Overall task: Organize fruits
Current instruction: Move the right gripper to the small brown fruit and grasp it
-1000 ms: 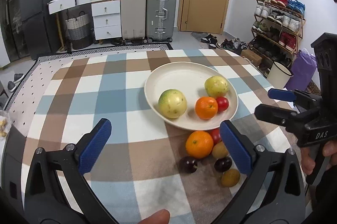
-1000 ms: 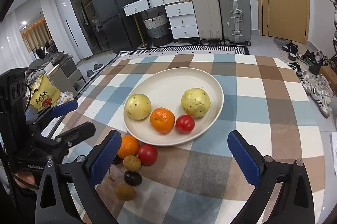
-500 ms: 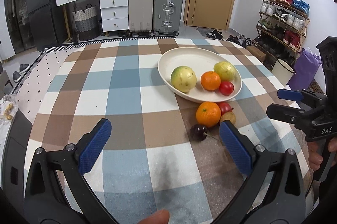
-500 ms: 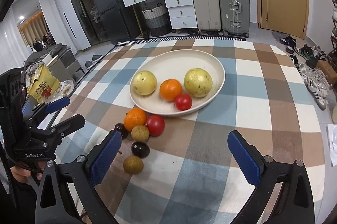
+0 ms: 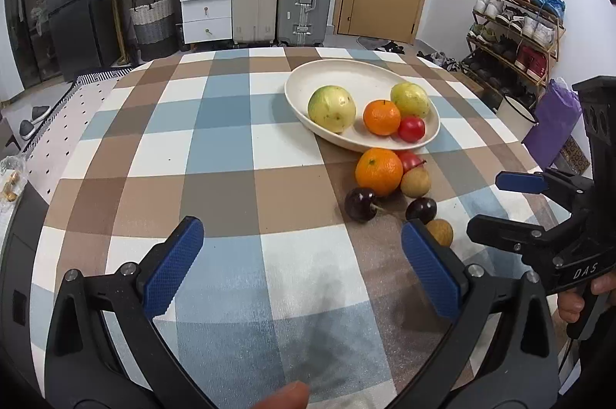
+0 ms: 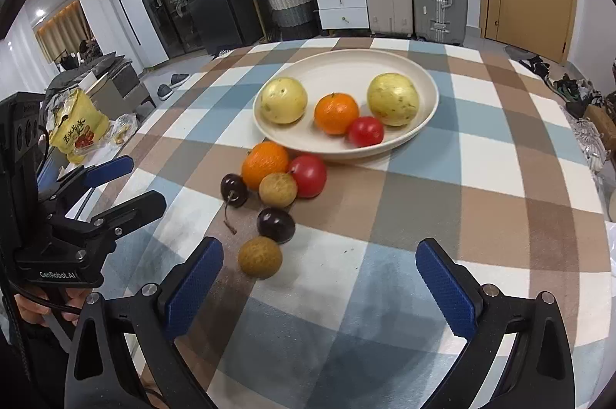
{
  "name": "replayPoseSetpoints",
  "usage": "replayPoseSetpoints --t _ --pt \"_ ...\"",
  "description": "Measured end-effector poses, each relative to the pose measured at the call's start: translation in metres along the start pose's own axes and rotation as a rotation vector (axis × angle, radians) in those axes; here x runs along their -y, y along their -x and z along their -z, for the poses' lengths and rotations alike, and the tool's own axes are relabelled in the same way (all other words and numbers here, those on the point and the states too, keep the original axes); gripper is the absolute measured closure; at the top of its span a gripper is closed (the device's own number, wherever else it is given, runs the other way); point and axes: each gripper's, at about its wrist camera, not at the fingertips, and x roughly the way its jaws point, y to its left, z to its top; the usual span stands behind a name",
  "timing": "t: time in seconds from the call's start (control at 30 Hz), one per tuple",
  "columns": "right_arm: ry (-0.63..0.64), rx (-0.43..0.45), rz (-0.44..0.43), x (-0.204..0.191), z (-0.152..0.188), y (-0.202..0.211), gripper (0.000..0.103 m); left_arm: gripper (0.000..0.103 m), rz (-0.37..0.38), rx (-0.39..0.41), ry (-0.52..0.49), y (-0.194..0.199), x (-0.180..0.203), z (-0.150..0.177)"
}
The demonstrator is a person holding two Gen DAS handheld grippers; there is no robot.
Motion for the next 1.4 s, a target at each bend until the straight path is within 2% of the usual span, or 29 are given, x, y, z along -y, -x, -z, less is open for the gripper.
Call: replayPoseSetpoints --t 0.47,0.57,0.63,0.73,0.87,1.03,1.1,1.17,1.4 --pt "0.074 -0.054 0.001 -0.019 0.013 -0.023 0.005 0.0 -0.007 -0.038 0.027 -0.015 -0.007 0.006" --pt "0.094 -0.059 -0.001 -0.023 0.013 -0.028 0.018 0.0 -0.01 -0.041 0.017 -0.017 -0.005 0.007" --pt "0.097 -0.061 0.004 -0.023 0.014 -0.03 0.019 0.0 -0.012 -0.046 0.016 -0.019 -0.005 0.007" --pt "0.126 -0.053 0.007 -0.027 0.014 -0.031 0.025 0.0 -0.012 -0.054 0.014 -0.023 -0.004 0.007" --pt "0.137 -0.045 -0.003 -0.03 0.015 -0.029 0.043 0.0 -0.015 -0.062 0.016 -0.03 -0.002 0.005" --pt "0.126 -0.045 -0.052 -0.028 0.014 -0.029 0.057 0.0 0.004 -0.077 0.03 -0.038 -0.002 0.004" --pt "0.118 -0.043 -0.083 -0.028 0.014 -0.028 0.068 0.0 -0.002 -0.087 0.028 -0.042 0.0 0.003" --pt "0.119 -0.038 -0.097 -0.03 0.015 -0.027 0.073 0.0 -0.006 -0.085 0.026 -0.043 0.001 0.003" --pt "0.102 -0.006 -0.101 -0.025 0.017 -0.016 0.073 0.0 -0.004 -0.093 0.015 -0.047 0.004 0.001"
